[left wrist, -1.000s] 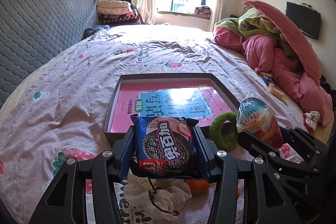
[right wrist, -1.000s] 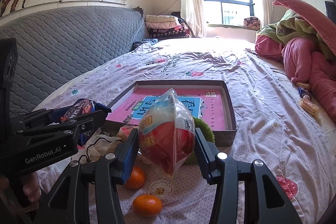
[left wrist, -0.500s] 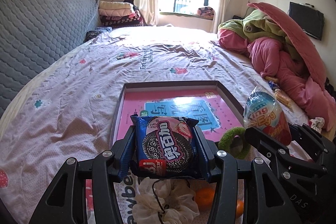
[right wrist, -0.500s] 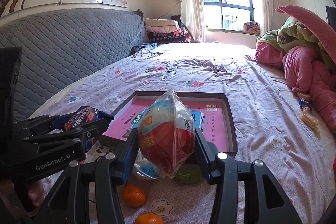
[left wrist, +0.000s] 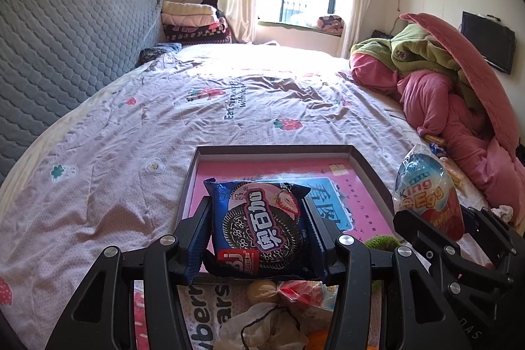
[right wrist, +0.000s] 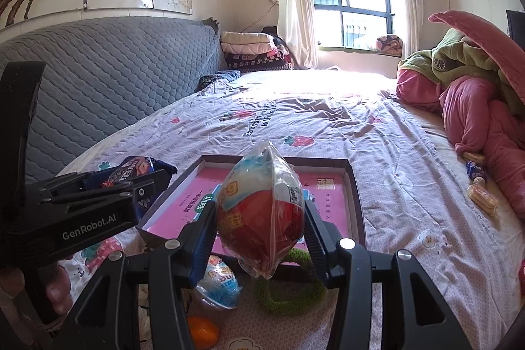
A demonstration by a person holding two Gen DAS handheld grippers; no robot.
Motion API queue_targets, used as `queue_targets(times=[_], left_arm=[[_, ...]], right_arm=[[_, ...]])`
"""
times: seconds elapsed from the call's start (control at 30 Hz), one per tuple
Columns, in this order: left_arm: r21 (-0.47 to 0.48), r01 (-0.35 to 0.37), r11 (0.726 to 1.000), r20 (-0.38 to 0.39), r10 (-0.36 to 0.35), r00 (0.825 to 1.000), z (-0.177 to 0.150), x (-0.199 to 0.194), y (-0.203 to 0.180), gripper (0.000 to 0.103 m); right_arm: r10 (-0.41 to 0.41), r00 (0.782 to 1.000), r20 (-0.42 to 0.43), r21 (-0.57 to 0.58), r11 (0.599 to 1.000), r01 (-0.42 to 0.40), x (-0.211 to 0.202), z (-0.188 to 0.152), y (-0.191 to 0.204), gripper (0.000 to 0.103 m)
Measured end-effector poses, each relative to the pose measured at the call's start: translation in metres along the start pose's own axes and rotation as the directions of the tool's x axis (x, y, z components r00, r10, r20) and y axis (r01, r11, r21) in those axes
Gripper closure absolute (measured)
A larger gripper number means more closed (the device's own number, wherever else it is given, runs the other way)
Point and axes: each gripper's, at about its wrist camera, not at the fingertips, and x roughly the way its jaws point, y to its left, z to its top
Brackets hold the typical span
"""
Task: Organize objects
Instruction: 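Carry the snack pack and candy egg over the grey box with both tools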
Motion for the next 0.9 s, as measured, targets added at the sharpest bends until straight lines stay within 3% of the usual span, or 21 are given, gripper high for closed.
queue_targets(times=[0.5, 0.9], left_arm=[[-0.002, 0.0, 1.0, 0.02, 0.0, 1.0, 0.028, 0.012, 0.001, 0.049], [0.019, -0.025, 1.0, -0.002, 0.025, 1.0, 0.04, 0.035, 0.002, 0.049]], right_arm=[[-0.052, 0.995, 0.083, -0.004, 0.999, 0.052, 0.007, 0.042, -0.007, 0.052], [-0.043, 0.998, 0.05, 0.032, 0.999, 0.042, 0.031, 0.056, -0.018, 0.052]])
